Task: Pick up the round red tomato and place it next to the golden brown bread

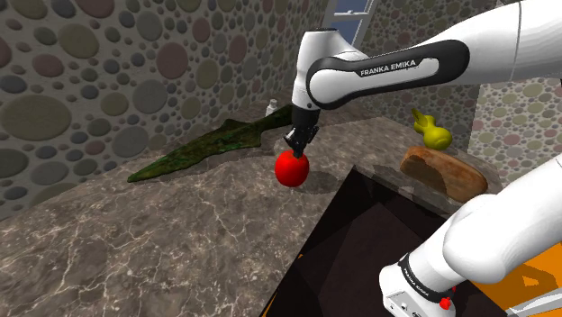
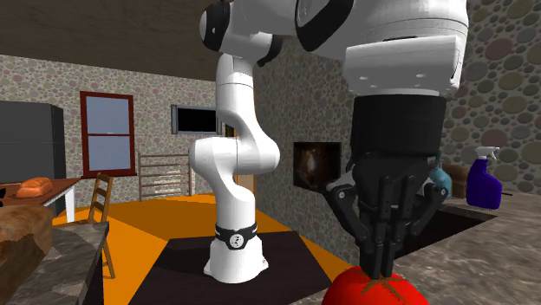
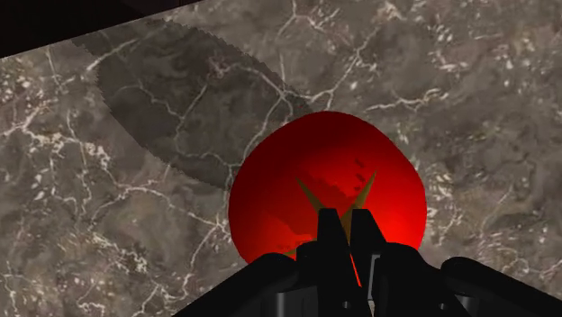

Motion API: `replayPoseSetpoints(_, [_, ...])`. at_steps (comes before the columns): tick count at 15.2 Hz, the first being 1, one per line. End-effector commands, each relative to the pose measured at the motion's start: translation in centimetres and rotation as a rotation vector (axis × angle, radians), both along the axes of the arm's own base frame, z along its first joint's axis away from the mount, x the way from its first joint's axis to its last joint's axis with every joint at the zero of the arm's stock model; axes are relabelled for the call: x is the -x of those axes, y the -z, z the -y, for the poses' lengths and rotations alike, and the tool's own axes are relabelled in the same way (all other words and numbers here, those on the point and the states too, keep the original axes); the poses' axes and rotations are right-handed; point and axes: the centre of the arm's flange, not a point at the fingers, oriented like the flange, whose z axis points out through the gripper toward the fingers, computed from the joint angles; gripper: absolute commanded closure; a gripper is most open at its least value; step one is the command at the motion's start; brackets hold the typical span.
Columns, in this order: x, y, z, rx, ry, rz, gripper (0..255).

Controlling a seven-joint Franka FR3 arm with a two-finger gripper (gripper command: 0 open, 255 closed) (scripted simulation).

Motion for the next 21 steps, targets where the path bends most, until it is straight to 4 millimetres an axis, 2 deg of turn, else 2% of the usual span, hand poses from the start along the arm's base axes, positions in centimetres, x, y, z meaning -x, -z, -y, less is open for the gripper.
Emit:
replayPoseSetpoints(1, [0.0,-1.0,0.0,0.0,0.0,0.0,255])
replayPoseSetpoints(21, [0.0,-11.6,0.0,0.0,0.0,0.0,255])
